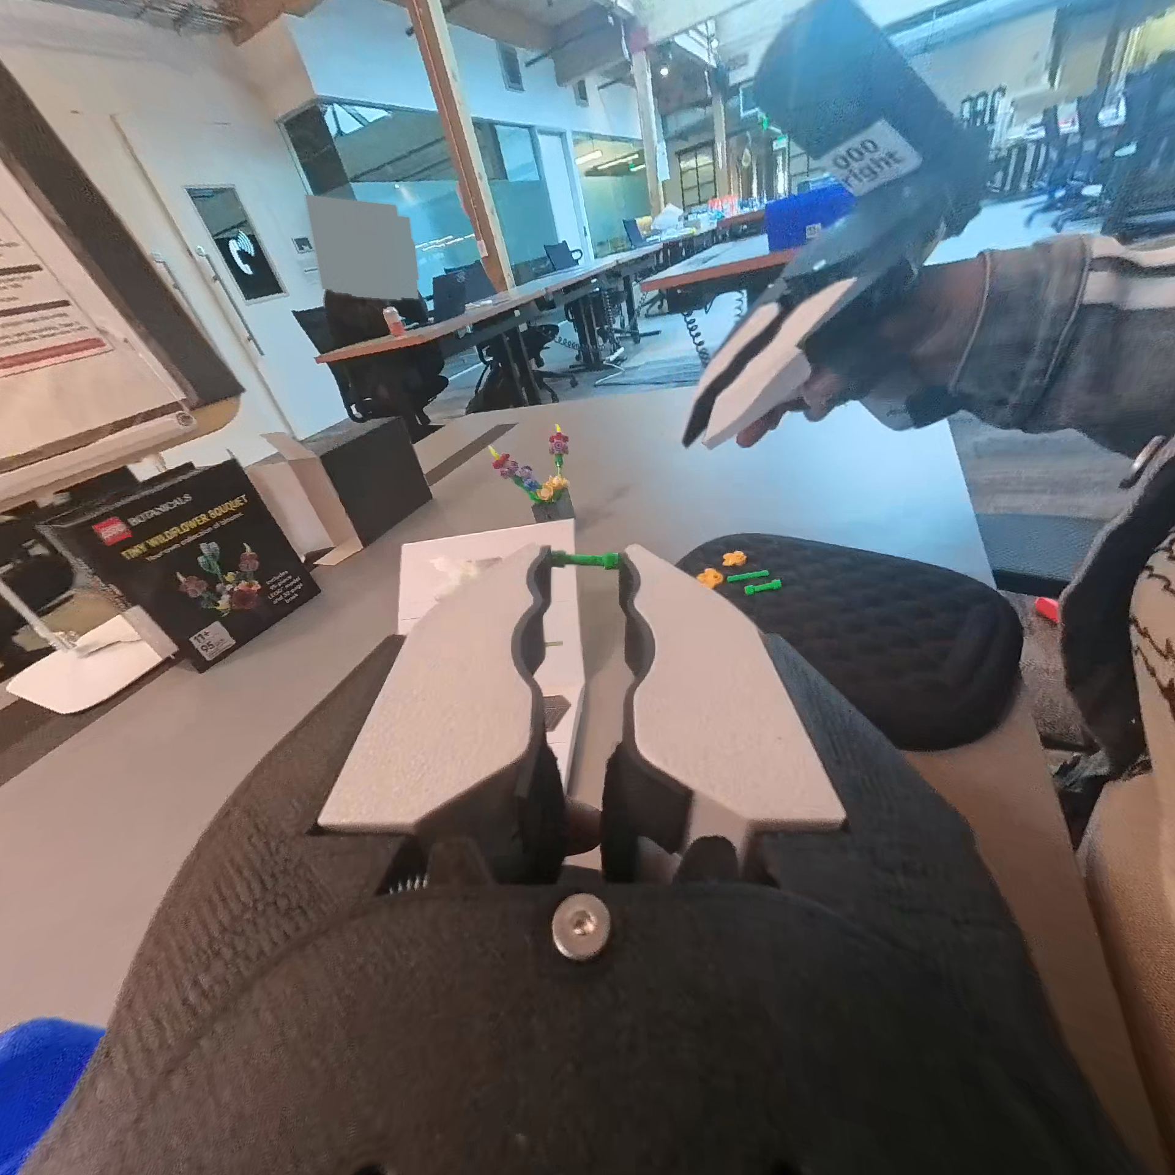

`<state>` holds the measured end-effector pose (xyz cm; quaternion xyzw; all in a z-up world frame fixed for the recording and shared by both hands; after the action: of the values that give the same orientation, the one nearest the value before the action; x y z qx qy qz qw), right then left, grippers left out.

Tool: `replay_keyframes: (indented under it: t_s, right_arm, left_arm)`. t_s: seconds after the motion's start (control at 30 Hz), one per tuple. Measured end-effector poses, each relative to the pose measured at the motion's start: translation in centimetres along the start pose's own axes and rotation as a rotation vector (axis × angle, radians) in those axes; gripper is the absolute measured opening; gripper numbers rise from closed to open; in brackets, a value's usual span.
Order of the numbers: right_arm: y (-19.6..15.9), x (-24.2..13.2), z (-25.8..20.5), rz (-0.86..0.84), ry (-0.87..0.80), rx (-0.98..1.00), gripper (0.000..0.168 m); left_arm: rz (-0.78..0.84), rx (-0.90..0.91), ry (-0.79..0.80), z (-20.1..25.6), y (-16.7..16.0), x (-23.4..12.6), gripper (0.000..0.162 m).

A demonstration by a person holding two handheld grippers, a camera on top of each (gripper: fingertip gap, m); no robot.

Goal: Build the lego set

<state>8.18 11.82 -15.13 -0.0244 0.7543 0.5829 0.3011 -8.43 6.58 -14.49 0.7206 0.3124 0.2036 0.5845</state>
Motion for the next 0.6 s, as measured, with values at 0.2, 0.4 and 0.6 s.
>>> replay_keyframes:
  t_s: [0.2, 0.4, 0.6]
  right_arm:
    - [-0.18, 0.19, -0.45, 0.014, 0.036, 0.021, 0.018]
    - [-0.41, 0.6, -0.72, 0.019, 0.05, 0.035, 0.018]
    - [-0.34, 0.76, -0.73, 0.023, 0.054, 0.033, 0.018]
  left_arm:
    - [-0.018, -0.007, 0.006, 0.03, -0.76, 0.19, 0.019]
    - [-0.039, 0.031, 0.01, 0.1, -0.71, 0.22, 0.019]
    - [-0.046, 0.03, 0.024, -0.11, -0.79, 0.14, 0.019]
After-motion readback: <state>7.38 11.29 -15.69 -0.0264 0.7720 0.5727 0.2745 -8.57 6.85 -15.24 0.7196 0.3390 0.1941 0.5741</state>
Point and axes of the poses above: each gripper's, where its closed fingertips meet, x out along the fingers, y out of its top, z = x × y across the jaws, the point moved 3 cm from there along -x, back along the fingers, and after that the axes turned 3 degrees about -z, right-handed, at the moved point
